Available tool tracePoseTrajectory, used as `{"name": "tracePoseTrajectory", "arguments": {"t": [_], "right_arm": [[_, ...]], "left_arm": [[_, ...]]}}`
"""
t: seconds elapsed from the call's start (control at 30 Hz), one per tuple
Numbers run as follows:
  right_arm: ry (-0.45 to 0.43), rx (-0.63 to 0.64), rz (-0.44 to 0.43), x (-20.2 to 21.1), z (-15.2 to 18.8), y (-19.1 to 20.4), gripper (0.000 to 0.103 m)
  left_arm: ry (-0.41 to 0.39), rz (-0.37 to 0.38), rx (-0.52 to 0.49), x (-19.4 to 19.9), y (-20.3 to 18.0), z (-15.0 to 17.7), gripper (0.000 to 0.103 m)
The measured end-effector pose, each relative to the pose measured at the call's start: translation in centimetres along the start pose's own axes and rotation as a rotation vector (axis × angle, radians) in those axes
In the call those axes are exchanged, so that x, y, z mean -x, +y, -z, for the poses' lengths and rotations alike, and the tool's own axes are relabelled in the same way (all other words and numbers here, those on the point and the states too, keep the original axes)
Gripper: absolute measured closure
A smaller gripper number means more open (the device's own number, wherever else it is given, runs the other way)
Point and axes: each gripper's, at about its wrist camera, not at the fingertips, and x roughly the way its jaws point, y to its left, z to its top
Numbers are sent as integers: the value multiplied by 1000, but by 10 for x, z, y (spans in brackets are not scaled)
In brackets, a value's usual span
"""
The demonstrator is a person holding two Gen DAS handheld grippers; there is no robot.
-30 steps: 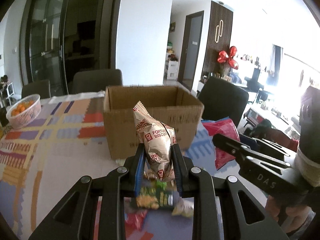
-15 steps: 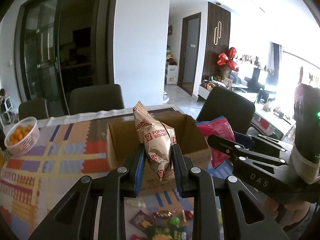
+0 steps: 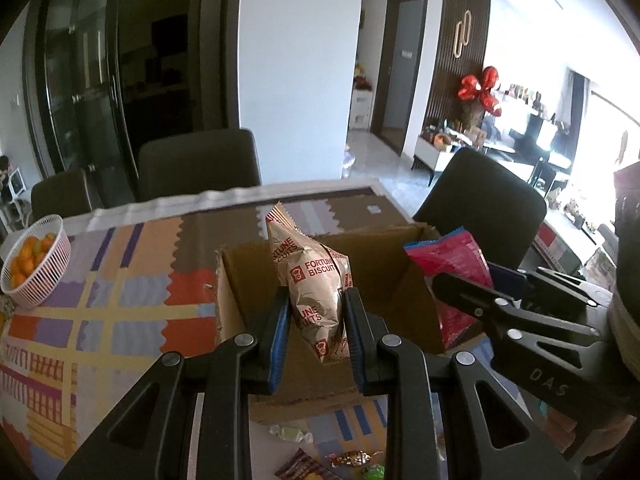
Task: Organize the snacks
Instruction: 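Carry both bags into the cardboard box and open both grippers, then move both tools back over the remaining snacks on the table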
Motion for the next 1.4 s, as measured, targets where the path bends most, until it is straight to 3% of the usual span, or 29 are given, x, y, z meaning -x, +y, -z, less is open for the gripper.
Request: {"name": "tracePoseTrajectory", "arguments": {"t": [0.2, 0.23, 0.33, 0.57, 0.63, 0.9, 1.4], "right_arm": [[40, -29, 6, -17, -3, -9, 70], [42, -28, 8, -18, -4, -9, 69], [49, -21, 29, -17, -2, -7, 52], [-19, -2, 98, 17, 18, -2, 27], [-38, 7, 112, 27, 22, 1, 24], [-108, 31, 141, 76, 43, 10, 15], [-132, 53, 144, 127, 94, 8, 14]], "left_arm": [[42, -20, 1, -16, 1, 4, 73], [41, -31, -7, -17, 2, 3, 68], [15, -67, -33, -10, -1, 9, 46], [-54, -107, -89, 26, -11, 32, 28], [-73, -113, -96, 39, -16, 40, 25], [-124, -83, -109, 84, -32, 68, 20], [-118, -23, -109, 124, -64, 133, 17]]}}
